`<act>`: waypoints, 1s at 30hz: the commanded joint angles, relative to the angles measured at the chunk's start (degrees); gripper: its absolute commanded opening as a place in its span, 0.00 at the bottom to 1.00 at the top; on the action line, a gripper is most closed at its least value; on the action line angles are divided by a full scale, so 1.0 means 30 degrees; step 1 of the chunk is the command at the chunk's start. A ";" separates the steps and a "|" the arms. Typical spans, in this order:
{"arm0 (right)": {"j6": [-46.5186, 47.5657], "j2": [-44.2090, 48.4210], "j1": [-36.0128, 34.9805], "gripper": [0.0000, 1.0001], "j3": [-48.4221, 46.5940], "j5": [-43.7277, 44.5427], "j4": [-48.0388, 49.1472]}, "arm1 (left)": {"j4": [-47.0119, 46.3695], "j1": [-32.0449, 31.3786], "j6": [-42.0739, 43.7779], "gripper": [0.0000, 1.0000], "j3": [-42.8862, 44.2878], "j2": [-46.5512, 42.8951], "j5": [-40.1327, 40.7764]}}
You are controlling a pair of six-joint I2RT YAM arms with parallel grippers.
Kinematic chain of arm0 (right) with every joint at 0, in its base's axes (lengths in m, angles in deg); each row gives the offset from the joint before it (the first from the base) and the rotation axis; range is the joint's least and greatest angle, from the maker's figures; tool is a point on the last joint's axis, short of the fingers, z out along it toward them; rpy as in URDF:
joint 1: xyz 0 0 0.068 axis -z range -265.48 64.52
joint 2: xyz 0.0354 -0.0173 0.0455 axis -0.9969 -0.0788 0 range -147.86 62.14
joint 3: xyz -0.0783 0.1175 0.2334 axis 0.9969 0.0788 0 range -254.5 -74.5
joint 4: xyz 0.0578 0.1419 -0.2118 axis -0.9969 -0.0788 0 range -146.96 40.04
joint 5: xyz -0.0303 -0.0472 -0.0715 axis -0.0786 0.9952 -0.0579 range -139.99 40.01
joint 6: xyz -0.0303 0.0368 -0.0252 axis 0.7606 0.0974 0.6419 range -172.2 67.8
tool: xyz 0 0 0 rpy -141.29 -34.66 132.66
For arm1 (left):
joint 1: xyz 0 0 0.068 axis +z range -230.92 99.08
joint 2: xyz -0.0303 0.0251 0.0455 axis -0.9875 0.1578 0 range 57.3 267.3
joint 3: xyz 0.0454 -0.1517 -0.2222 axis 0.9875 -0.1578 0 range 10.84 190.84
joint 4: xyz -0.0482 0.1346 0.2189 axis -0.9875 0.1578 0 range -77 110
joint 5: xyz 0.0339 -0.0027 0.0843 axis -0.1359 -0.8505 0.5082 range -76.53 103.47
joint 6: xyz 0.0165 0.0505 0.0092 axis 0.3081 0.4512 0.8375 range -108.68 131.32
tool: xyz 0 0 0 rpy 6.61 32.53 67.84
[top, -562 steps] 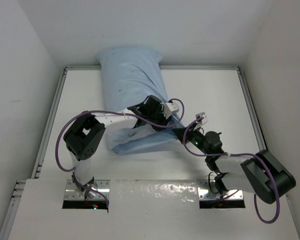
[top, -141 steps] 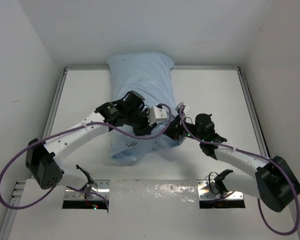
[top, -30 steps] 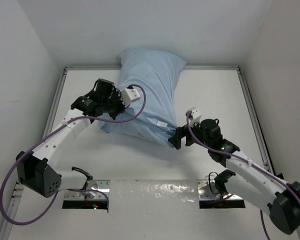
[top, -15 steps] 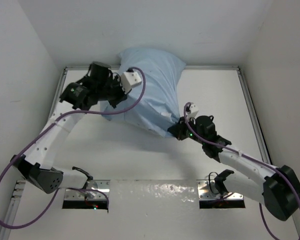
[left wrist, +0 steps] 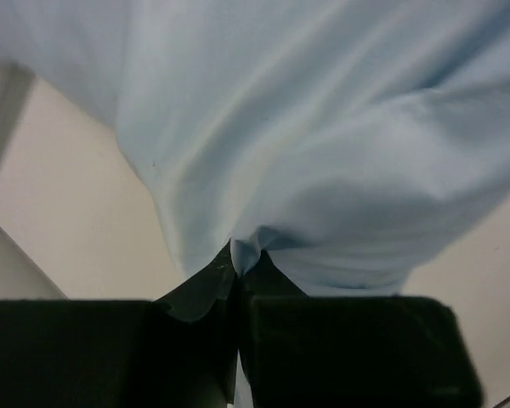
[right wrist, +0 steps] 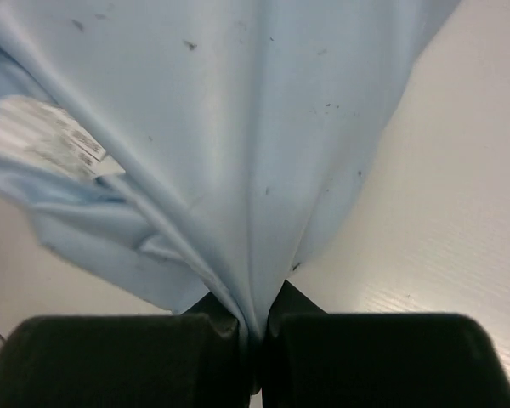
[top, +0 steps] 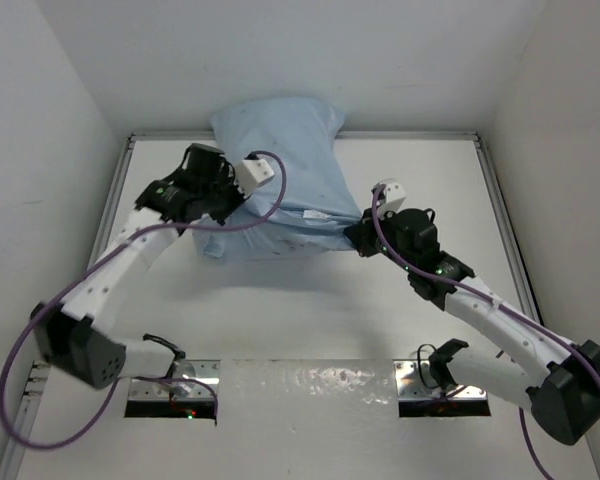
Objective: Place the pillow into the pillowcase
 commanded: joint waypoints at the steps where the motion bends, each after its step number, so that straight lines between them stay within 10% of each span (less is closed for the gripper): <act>1: 0.0906 0.0532 0.0129 0.00 -0.1844 0.1036 -0.0523 | -0.4491 0.1337 -0.0978 0.06 0.1182 0.2185 0.4557; 6: 0.0497 -0.0317 0.0100 0.00 -0.2957 0.0216 0.0208 | -0.3529 0.1397 -0.2157 0.64 0.4180 0.2280 0.3622; 11: 0.0027 -0.1371 0.0100 0.00 -0.4071 0.0215 0.1264 | 0.2061 0.1397 -0.0610 0.97 0.4477 0.0320 -0.0294; 19: -0.0412 -0.4271 0.0042 0.00 -0.8522 0.0333 0.1440 | 0.7816 0.1397 0.2180 1.00 0.1118 -0.4281 -0.2125; 24: -0.0850 -0.6173 -0.0338 0.00 -1.0341 0.0566 0.1994 | 0.2064 0.1397 -0.0216 1.00 -0.7544 -0.4608 -0.1919; 30: -0.0882 -0.7436 -0.0661 0.00 -1.1367 0.1298 0.1764 | -0.4166 0.1368 -0.3150 1.00 -1.1078 -0.3758 0.1125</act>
